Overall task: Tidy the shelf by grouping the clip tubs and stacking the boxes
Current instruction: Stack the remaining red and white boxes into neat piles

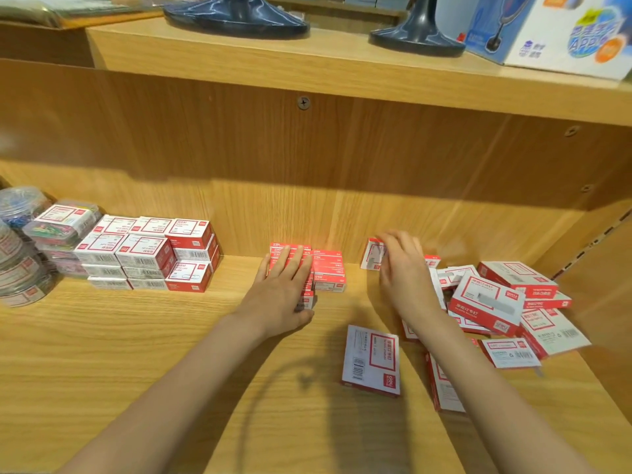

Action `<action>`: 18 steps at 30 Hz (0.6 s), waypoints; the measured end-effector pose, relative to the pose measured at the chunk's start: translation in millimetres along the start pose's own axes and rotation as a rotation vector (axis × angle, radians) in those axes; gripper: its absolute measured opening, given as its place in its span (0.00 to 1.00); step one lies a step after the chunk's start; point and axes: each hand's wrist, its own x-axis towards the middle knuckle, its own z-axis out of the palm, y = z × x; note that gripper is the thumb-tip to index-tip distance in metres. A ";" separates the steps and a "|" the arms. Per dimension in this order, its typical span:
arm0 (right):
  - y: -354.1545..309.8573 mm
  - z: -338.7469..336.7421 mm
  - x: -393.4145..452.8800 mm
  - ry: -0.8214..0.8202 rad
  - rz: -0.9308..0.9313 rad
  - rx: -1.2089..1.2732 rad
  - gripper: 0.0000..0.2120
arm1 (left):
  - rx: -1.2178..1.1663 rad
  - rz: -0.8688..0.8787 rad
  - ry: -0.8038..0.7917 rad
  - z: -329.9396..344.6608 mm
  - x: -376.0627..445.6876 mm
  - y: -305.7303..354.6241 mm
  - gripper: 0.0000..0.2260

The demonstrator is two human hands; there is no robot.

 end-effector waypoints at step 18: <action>15.7 -45.1 -16.3 -0.487 0.284 0.500 0.08 | -0.363 0.275 0.476 8.4 -23.1 23.5 0.24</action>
